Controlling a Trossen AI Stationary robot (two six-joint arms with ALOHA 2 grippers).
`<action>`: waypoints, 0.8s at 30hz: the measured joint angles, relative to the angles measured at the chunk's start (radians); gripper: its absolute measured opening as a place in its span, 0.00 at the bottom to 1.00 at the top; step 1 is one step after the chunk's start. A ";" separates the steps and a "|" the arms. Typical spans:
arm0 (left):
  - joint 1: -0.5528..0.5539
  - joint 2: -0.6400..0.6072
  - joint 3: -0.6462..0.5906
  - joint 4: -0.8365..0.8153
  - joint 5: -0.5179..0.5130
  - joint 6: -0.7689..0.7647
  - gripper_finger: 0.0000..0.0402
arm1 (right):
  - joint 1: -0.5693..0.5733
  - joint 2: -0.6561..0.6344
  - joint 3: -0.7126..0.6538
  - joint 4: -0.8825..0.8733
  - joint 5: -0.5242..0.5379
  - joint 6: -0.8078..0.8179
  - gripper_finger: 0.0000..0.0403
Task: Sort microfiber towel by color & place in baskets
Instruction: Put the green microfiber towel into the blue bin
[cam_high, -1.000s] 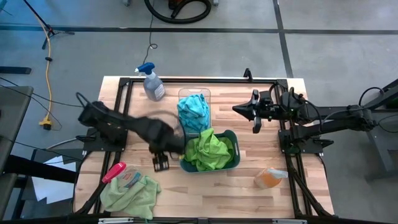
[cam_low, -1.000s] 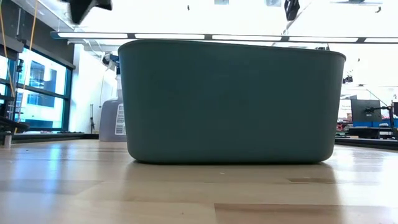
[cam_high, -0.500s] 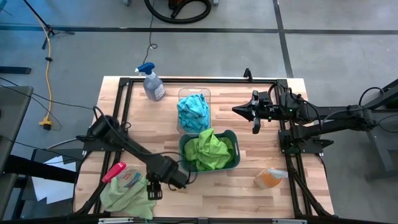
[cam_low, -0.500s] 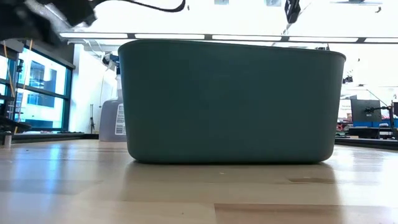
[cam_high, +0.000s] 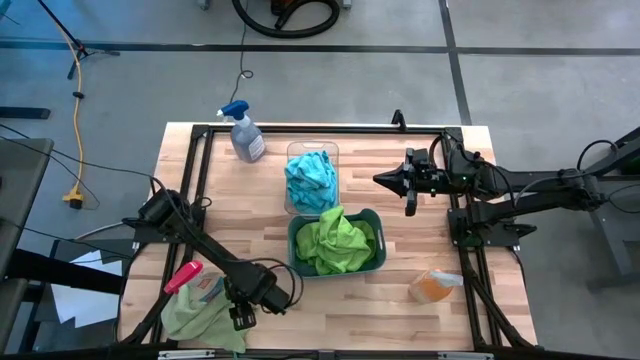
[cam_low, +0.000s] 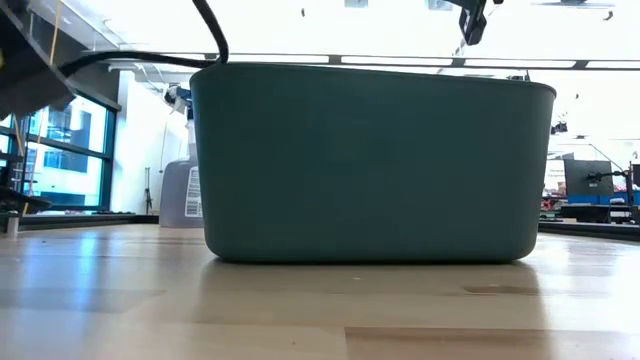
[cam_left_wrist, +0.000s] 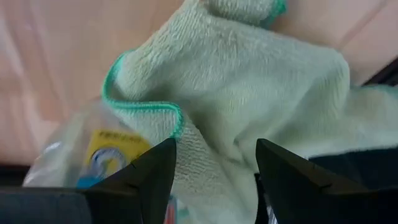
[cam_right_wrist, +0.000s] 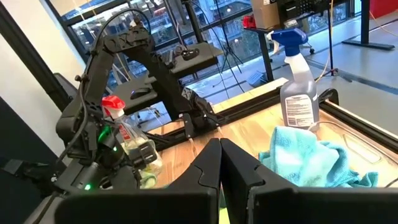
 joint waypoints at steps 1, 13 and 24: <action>-0.006 0.000 -0.012 0.017 0.000 -0.015 0.53 | 0.000 0.000 0.000 0.000 0.000 -0.001 0.00; -0.041 0.000 -0.132 0.237 -0.032 -0.144 0.53 | 0.000 0.000 0.000 0.001 0.000 -0.011 0.00; -0.040 -0.003 -0.178 0.320 -0.023 -0.086 0.26 | 0.000 0.000 0.000 0.001 0.000 -0.014 0.00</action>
